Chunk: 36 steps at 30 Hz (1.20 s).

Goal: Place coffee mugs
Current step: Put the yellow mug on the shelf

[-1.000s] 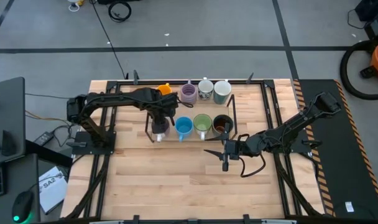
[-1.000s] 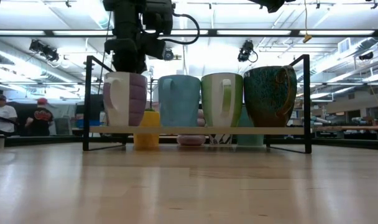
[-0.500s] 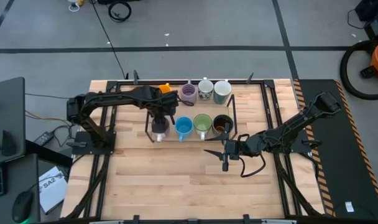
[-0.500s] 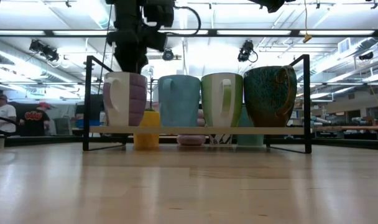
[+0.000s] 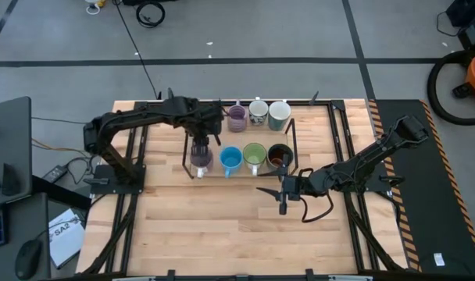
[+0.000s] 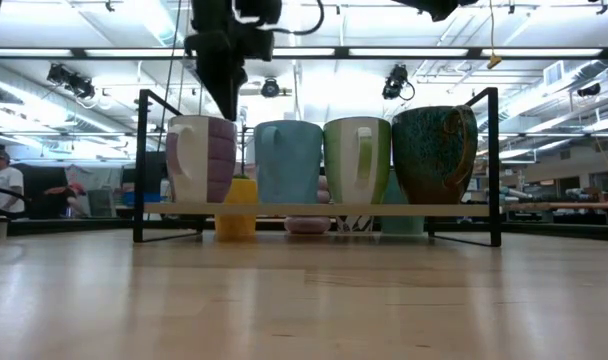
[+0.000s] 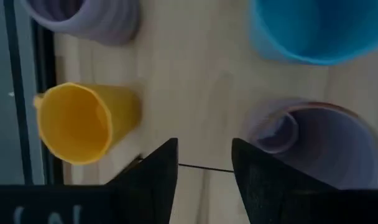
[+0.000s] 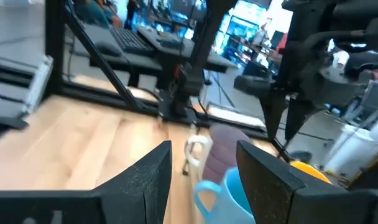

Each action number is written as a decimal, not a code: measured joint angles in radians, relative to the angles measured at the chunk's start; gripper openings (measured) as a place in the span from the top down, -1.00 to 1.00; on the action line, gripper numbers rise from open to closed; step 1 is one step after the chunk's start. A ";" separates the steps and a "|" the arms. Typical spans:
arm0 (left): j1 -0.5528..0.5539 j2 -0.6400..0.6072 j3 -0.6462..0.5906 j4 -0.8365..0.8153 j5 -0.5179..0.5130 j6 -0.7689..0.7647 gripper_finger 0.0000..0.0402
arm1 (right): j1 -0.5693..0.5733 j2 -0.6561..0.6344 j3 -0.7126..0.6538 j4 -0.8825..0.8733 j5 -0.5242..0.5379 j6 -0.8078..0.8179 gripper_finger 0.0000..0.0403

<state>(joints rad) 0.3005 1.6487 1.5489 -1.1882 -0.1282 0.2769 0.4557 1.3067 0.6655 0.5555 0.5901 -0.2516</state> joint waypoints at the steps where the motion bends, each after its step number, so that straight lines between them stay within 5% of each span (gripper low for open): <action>1: 0.022 0.001 -0.001 0.009 0.013 0.011 0.23 | 0.000 0.000 0.000 -0.014 0.018 -0.001 0.08; 5: 0.120 0.006 -0.003 0.037 0.069 0.049 0.29 | 0.009 -0.032 -0.021 -0.057 0.124 0.005 0.09; 22: 0.264 0.072 -0.003 0.235 0.147 0.149 0.32 | -0.045 -0.434 -0.259 -0.009 -0.027 -0.142 0.17; 36: 0.278 0.132 -0.003 0.242 0.176 0.136 0.32 | -0.159 -0.723 -0.403 0.018 -0.414 -0.029 0.18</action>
<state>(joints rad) 0.5784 1.7805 1.5463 -0.9465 0.0483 0.4129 0.2965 0.5842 0.2626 0.5739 0.1757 -0.2803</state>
